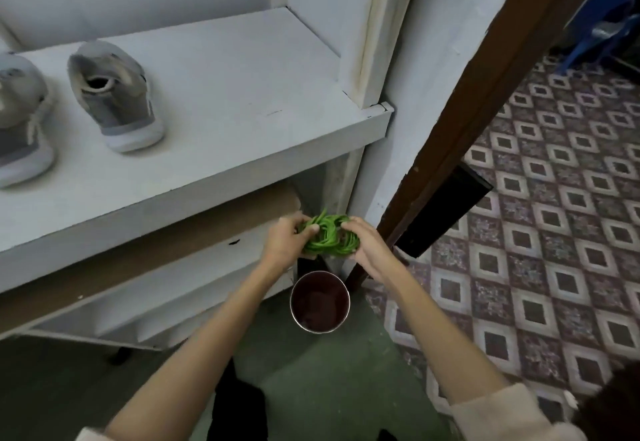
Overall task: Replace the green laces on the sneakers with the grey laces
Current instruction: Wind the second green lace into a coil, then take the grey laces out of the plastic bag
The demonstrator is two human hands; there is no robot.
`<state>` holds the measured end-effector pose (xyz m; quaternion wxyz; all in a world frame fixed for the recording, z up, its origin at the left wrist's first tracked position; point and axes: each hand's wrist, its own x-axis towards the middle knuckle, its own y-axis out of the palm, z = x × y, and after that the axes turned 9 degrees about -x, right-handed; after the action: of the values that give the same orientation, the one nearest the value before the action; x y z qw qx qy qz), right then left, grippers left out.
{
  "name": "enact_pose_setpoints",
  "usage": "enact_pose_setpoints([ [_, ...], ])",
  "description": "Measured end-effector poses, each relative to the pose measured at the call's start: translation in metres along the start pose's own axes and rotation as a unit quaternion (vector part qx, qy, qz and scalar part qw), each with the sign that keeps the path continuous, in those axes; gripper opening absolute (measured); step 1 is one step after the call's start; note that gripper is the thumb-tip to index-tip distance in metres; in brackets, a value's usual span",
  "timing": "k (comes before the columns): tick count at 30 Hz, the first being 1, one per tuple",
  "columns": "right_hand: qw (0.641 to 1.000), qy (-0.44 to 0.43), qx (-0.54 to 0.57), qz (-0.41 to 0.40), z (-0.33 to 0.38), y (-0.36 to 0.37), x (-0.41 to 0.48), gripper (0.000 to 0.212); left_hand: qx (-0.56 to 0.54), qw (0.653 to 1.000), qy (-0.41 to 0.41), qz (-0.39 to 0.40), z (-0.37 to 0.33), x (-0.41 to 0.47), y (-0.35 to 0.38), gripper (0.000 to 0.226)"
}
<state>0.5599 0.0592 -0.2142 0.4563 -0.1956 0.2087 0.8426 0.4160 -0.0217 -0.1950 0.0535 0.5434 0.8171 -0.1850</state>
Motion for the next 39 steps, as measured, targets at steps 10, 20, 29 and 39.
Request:
enact_pose_setpoints([
  [10,0.975,0.124,-0.167,-0.073,-0.126,-0.039,0.048,0.033,-0.057,0.975,-0.209,0.044,0.122,0.021,0.065,0.055],
  [20,0.967,0.136,-0.183,-0.117,-0.124,-0.071,0.043,0.061,-0.069,0.97,-0.231,0.026,0.111,0.02,0.043,0.049],
  [29,0.988,0.063,-0.081,-0.119,-0.042,0.011,0.034,0.03,-0.07,0.988,-0.136,0.038,0.031,0.007,-0.006,0.039],
  [39,0.985,-0.166,-0.045,-0.03,0.165,0.234,0.024,0.02,-0.131,0.985,0.052,-0.096,-0.102,0.001,-0.2,0.024],
])
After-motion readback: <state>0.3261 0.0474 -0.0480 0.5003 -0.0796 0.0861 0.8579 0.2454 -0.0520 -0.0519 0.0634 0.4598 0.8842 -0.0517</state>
